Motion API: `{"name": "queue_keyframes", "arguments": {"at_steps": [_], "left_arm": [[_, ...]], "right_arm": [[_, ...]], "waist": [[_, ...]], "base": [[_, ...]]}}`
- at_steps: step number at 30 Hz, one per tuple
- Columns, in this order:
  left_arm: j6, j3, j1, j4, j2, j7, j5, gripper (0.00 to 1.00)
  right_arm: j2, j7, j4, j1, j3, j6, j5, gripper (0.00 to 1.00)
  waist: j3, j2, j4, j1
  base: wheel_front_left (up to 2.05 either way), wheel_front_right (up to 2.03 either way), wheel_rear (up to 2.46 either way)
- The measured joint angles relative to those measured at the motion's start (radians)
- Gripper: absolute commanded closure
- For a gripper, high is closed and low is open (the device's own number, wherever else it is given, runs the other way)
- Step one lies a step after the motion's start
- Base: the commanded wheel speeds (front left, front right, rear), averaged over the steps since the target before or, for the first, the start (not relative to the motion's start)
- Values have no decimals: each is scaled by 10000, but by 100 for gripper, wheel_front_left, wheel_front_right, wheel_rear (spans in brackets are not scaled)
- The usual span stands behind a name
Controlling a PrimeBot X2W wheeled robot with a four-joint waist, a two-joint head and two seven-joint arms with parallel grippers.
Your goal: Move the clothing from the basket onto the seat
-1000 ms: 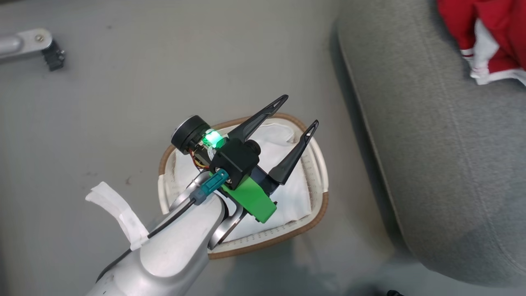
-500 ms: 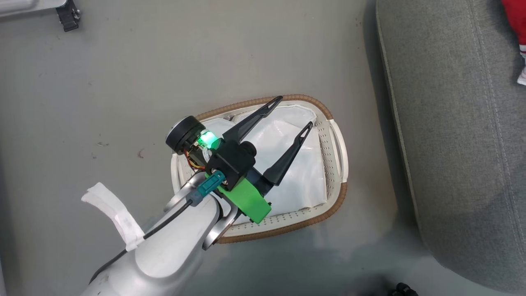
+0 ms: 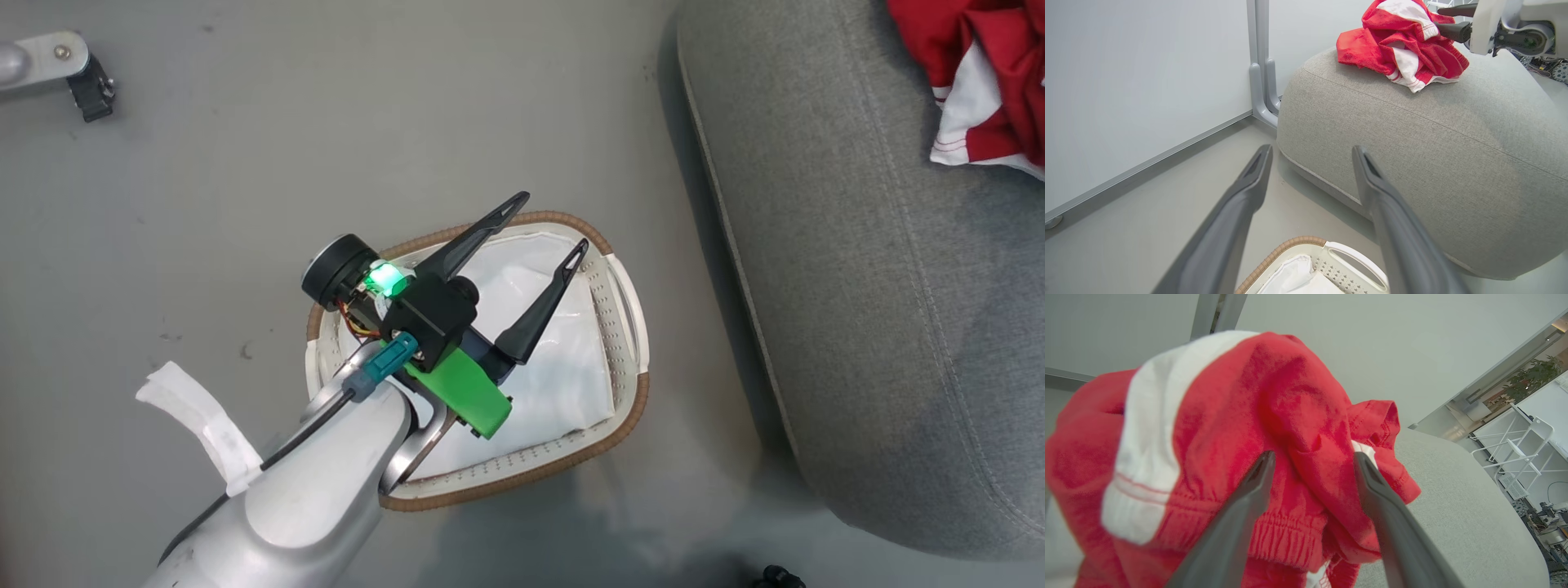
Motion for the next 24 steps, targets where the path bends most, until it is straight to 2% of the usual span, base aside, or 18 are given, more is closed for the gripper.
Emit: {"name": "queue_keyframes", "arguments": {"at_steps": [7,13,19,24], "left_arm": [[0,474,230,-184,-67,0,-339,0],[0,1227,697,-215,-357,0,-422,0],[0,2155,1421,-198,-667,0,-374,0],[0,3041,2044,-88,-874,0,-299,0]], "right_arm": [[-15,0,-761,397,727,0,474,0],[-180,-2,-1018,507,1490,0,974,0],[-428,4,-1114,666,2405,0,1653,0],[-278,15,-1185,1027,3005,0,2201,0]], "waist": [[-673,0,-302,0],[-1447,0,-356,0],[-2276,0,-148,-1],[-2806,0,350,-1]], "base": [[0,0,0],[0,0,0],[0,0,0],[0,0,0]]}}
